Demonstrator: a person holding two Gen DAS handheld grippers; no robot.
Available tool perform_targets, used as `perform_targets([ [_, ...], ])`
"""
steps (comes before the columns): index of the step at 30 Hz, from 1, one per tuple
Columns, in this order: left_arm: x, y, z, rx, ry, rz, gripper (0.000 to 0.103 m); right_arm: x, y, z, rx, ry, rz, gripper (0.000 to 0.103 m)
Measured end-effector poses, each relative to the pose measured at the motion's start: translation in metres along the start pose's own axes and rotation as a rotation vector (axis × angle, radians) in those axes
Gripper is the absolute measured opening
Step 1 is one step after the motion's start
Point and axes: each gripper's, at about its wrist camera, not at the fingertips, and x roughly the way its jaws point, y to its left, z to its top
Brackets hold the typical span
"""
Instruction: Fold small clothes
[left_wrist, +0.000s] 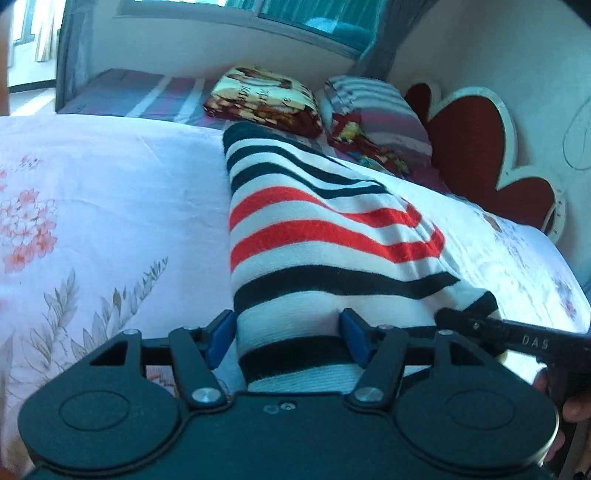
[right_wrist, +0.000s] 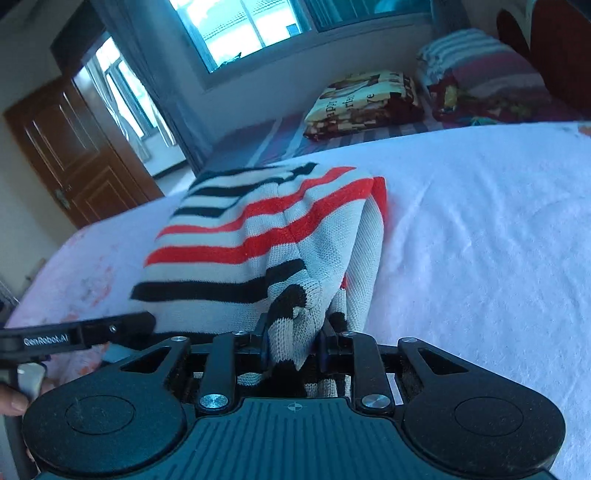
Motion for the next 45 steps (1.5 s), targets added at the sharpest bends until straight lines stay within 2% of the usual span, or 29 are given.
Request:
perform_targets([
  [2,-0.014,0.01,0.009,-0.012,-0.057,-0.052,0.058,-0.016,-0.012,0.012,0.043,-0.059,0.03,0.038],
  [3,-0.017,0.02,0.015,-0.041,-0.083,-0.08,0.058,-0.021,-0.019,0.02,0.052,-0.089,0.038,0.04],
  [5,-0.011,0.036,0.03,-0.094,-0.11,-0.093,0.058,-0.013,-0.035,0.042,0.095,-0.086,0.031,0.04],
  [8,0.015,0.051,0.049,-0.14,-0.091,-0.096,0.057,0.017,-0.062,0.068,0.195,-0.06,0.064,0.04],
  [10,0.036,0.057,0.057,-0.168,-0.045,-0.101,0.057,0.038,-0.073,0.082,0.242,-0.023,0.09,0.039],
  [12,0.049,0.059,0.059,-0.162,-0.029,-0.091,0.06,0.049,-0.078,0.089,0.252,-0.033,0.09,0.036],
  [13,0.053,0.059,0.059,-0.161,-0.02,-0.088,0.06,0.049,-0.078,0.093,0.227,-0.052,0.07,0.013],
  [14,0.054,0.058,0.059,-0.156,-0.016,-0.08,0.06,0.047,-0.074,0.095,0.168,-0.068,0.041,0.009],
  [17,0.05,0.05,0.06,-0.101,-0.017,-0.053,0.059,0.032,-0.047,0.081,-0.057,-0.131,-0.072,0.009],
  [19,0.057,0.04,0.063,-0.04,0.008,-0.018,0.061,0.032,-0.036,0.063,-0.172,-0.13,-0.145,0.009],
  [21,0.068,0.036,0.066,-0.02,0.032,0.007,0.062,0.044,-0.049,0.057,-0.118,-0.087,-0.131,0.009],
  [24,0.068,0.03,0.07,0.011,0.037,0.03,0.06,0.038,-0.056,0.067,-0.045,-0.092,-0.111,0.01],
  [25,0.059,0.026,0.07,0.026,0.013,0.035,0.053,0.029,-0.055,0.069,-0.041,-0.126,-0.115,0.01],
  [27,0.039,0.014,0.071,0.09,-0.062,0.026,0.052,0.013,-0.049,0.075,-0.067,-0.179,-0.135,0.01],
  [29,0.037,-0.001,0.07,0.134,-0.08,-0.002,0.052,0.017,-0.042,0.083,-0.114,-0.175,-0.136,0.01],
  [32,0.059,-0.022,0.069,0.207,-0.046,-0.008,0.053,0.044,-0.034,0.089,-0.156,-0.097,-0.126,0.01],
  [33,0.072,-0.028,0.066,0.239,0.003,0.009,0.054,0.062,-0.034,0.088,-0.174,-0.031,-0.162,0.009],
  [34,0.079,-0.032,0.061,0.274,0.025,0.03,0.054,0.072,-0.037,0.086,-0.193,-0.032,-0.17,0.009],
  [36,0.077,-0.038,0.06,0.296,0.014,0.05,0.053,0.073,-0.034,0.087,-0.209,-0.01,-0.196,0.01],
  [37,0.069,-0.039,0.06,0.294,0.004,0.029,0.052,0.064,-0.032,0.086,-0.206,-0.02,-0.195,0.01],
  [40,0.029,-0.026,0.048,0.233,-0.069,-0.049,0.052,0.02,-0.022,0.074,-0.214,-0.093,-0.088,0.01],
  [42,0.005,-0.019,0.032,0.206,-0.107,-0.053,0.052,-0.006,-0.01,0.058,-0.267,-0.114,-0.053,0.01],
  [43,-0.001,-0.016,0.023,0.198,-0.104,-0.061,0.052,-0.016,-0.005,0.05,-0.27,-0.116,-0.032,0.01],
  [45,-0.005,-0.01,0.006,0.206,-0.062,-0.013,0.052,-0.027,0.001,0.033,-0.289,-0.093,-0.016,0.01],
])
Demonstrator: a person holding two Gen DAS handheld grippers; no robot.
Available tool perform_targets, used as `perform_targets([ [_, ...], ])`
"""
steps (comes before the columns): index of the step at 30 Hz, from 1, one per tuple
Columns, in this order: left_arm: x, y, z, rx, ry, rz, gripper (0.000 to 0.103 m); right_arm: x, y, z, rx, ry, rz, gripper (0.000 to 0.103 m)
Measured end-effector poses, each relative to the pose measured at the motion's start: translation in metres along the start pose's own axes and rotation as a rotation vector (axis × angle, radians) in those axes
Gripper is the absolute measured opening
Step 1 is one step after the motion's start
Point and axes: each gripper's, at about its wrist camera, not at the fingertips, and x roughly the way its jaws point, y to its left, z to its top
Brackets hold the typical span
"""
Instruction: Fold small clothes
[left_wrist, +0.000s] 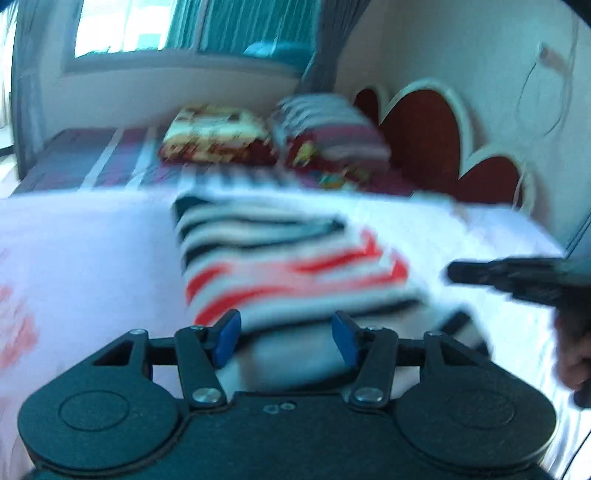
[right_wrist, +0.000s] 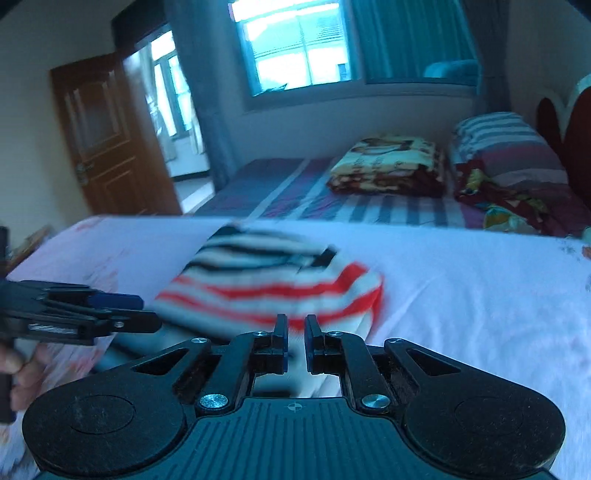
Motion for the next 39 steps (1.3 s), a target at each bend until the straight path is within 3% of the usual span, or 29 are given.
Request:
perform_targets([
  [3,-0.001,0.004,-0.02,-0.004,0.021,0.044,0.06,0.01,0.007,-0.033,-0.036,0.108,-0.055,0.009],
  [7,-0.002,0.019,-0.024,-0.093,0.015,0.014,0.063,0.009,0.001,-0.042,0.041,0.086,-0.066,0.01],
  [10,-0.022,0.016,-0.021,-0.101,-0.007,0.021,0.055,-0.008,0.009,-0.035,0.028,0.065,-0.083,0.01],
  [14,-0.031,0.016,-0.036,-0.104,0.019,0.035,0.057,-0.029,0.019,-0.035,0.024,0.019,-0.012,0.01],
  [18,-0.023,0.021,-0.05,-0.139,0.046,0.051,0.06,0.005,0.016,-0.061,0.009,0.156,-0.074,0.01],
  [22,-0.03,0.02,-0.05,-0.145,0.046,0.058,0.059,-0.004,0.008,-0.058,0.083,0.138,-0.055,0.01],
  [26,-0.041,0.017,-0.052,-0.146,0.031,0.065,0.061,-0.035,0.014,-0.045,0.109,0.027,-0.018,0.01],
  [28,-0.032,0.016,-0.057,-0.137,0.061,0.097,0.062,-0.021,0.014,-0.045,0.1,0.068,-0.026,0.01],
  [30,-0.026,0.019,-0.059,-0.174,0.071,0.096,0.064,0.005,0.009,-0.056,0.098,0.171,-0.059,0.01],
  [35,-0.036,0.009,-0.049,-0.158,0.061,0.141,0.069,-0.02,-0.005,-0.05,0.193,0.089,-0.017,0.01],
  [36,-0.037,0.006,-0.047,-0.153,0.053,0.153,0.07,-0.024,-0.011,-0.05,0.227,0.077,-0.007,0.013],
  [37,-0.038,0.005,-0.046,-0.151,0.047,0.165,0.072,-0.027,-0.017,-0.05,0.258,0.075,-0.002,0.033],
  [39,-0.036,0.003,-0.044,-0.16,0.048,0.187,0.073,-0.032,-0.025,-0.05,0.293,0.048,-0.011,0.063],
])
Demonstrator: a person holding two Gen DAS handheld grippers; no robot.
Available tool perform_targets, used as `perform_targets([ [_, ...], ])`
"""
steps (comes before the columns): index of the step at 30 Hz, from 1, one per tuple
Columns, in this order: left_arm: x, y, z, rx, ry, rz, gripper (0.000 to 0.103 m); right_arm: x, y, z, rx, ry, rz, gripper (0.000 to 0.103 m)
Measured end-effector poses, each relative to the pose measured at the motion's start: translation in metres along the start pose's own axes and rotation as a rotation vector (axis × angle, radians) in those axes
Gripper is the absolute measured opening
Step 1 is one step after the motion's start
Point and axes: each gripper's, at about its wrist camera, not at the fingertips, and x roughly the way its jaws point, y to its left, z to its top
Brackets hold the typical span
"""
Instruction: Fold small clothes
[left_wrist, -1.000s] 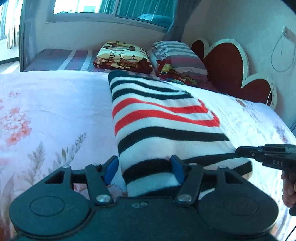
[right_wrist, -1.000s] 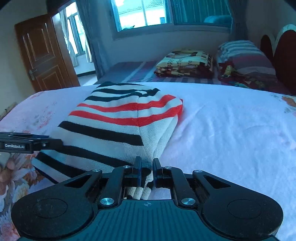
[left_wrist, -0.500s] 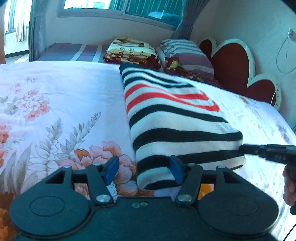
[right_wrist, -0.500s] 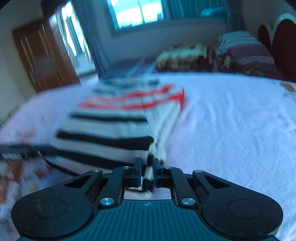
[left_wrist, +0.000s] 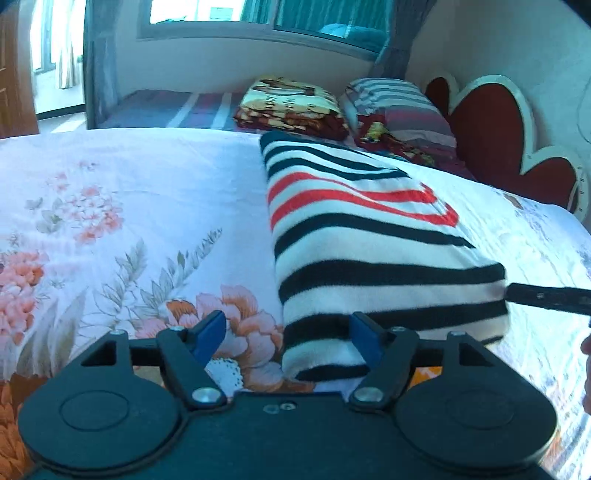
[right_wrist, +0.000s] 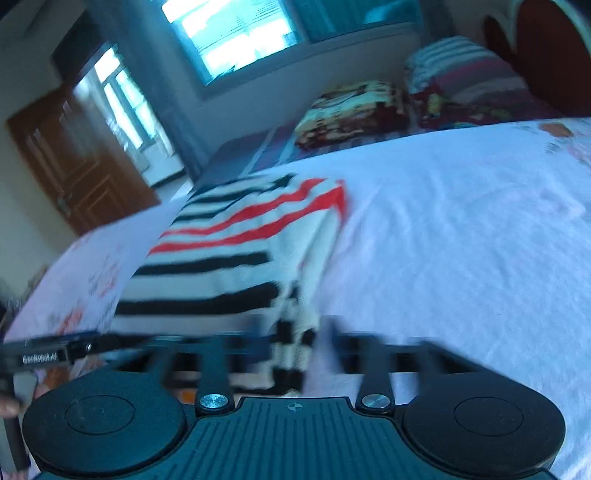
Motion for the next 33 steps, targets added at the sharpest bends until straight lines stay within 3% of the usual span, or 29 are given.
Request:
perform_targets([
  [3,-0.001,-0.003,0.001,0.003,-0.006,-0.02,0.067,-0.007,-0.003,0.006,-0.002,-0.016,0.026,0.062],
  [5,0.001,-0.005,0.001,0.019,0.006,-0.043,0.015,-0.011,-0.005,0.009,-0.002,-0.029,0.04,0.062],
  [9,-0.005,-0.012,0.003,0.024,-0.023,-0.05,0.015,-0.008,-0.009,0.012,0.022,-0.033,0.057,0.062],
  [10,-0.007,-0.01,0.004,-0.001,-0.034,-0.07,0.022,-0.007,-0.011,0.012,0.037,-0.031,0.063,0.062],
  [11,-0.01,-0.006,0.006,-0.032,-0.055,-0.09,0.053,-0.006,-0.013,0.013,0.049,-0.034,0.069,0.063],
  [12,-0.013,-0.002,0.008,-0.069,-0.09,-0.102,0.076,-0.006,-0.015,0.014,0.058,-0.036,0.072,0.063],
  [13,-0.019,0.002,0.009,-0.097,-0.141,-0.093,0.086,-0.005,-0.016,0.016,0.07,-0.036,0.072,0.063],
  [14,-0.021,0.005,0.012,-0.101,-0.164,-0.103,0.087,-0.004,-0.018,0.017,0.085,-0.036,0.078,0.063],
  [18,-0.008,0.021,0.026,-0.146,-0.131,-0.168,0.087,0.005,-0.027,0.024,0.171,-0.007,0.139,0.063],
  [22,0.025,0.037,0.036,-0.206,-0.014,-0.227,0.085,0.022,-0.034,0.031,0.227,0.032,0.17,0.063],
  [24,0.036,0.039,0.039,-0.214,0.008,-0.226,0.085,0.028,-0.037,0.033,0.248,0.046,0.19,0.063],
  [28,0.059,0.04,0.043,-0.225,0.094,-0.299,0.086,0.038,-0.045,0.033,0.289,0.085,0.207,0.063],
  [31,0.073,0.044,0.047,-0.238,0.145,-0.346,0.087,0.042,-0.05,0.033,0.321,0.102,0.231,0.078],
  [33,0.08,0.045,0.048,-0.245,0.171,-0.378,0.086,0.043,-0.049,0.034,0.316,0.113,0.246,0.079],
])
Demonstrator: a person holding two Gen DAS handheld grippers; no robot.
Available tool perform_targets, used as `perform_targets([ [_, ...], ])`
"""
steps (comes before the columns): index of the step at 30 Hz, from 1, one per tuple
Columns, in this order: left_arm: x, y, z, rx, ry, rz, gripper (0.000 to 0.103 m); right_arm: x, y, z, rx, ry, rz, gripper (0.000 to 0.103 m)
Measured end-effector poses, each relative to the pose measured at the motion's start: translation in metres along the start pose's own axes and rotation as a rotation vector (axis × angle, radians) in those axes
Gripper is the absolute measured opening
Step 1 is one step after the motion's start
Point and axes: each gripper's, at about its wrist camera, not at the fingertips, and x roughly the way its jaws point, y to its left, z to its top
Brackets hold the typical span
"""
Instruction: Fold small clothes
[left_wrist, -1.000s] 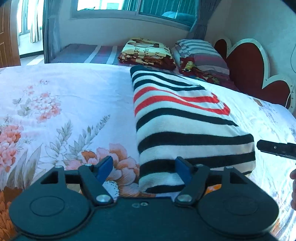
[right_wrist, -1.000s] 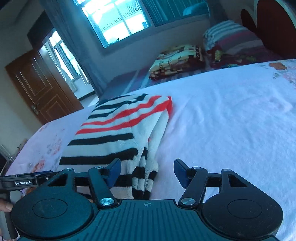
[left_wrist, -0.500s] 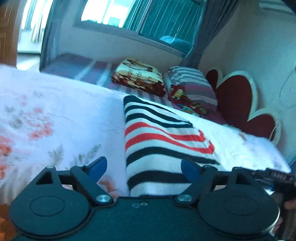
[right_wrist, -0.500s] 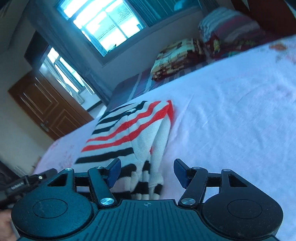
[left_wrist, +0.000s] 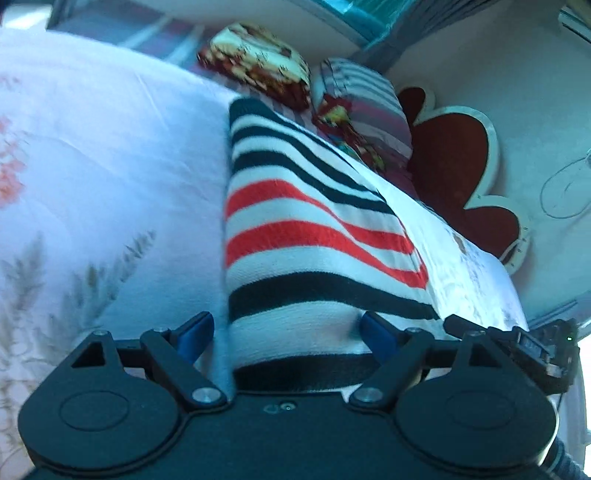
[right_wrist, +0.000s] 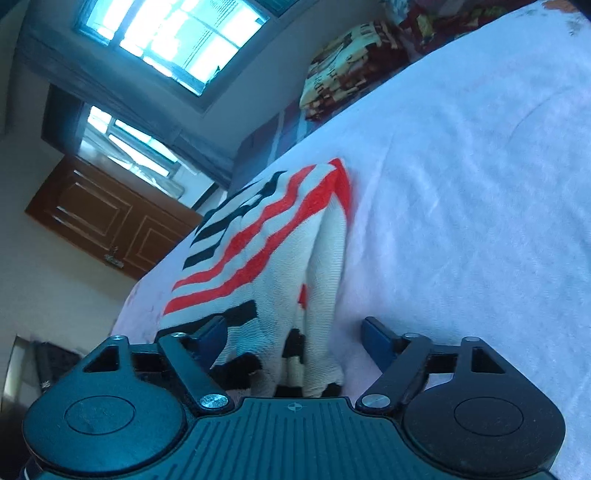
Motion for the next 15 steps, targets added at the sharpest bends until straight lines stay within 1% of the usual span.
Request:
perform_targets([
  [3,0.008,0.001,0.003,0.004,0.015,-0.023,0.085,0.003,0.003,0.002,-0.019,0.025,0.019,0.079],
  [6,0.014,0.001,0.008,0.004,0.019,-0.04,0.085,0.008,0.006,0.003,-0.044,0.039,0.006,0.079],
  [13,0.022,-0.003,0.016,0.03,0.033,-0.052,0.084,0.012,0.011,0.008,-0.054,0.061,-0.002,0.079],
  [15,0.02,-0.004,0.017,0.042,0.044,-0.051,0.084,0.011,0.011,0.007,-0.045,0.083,0.018,0.079],
])
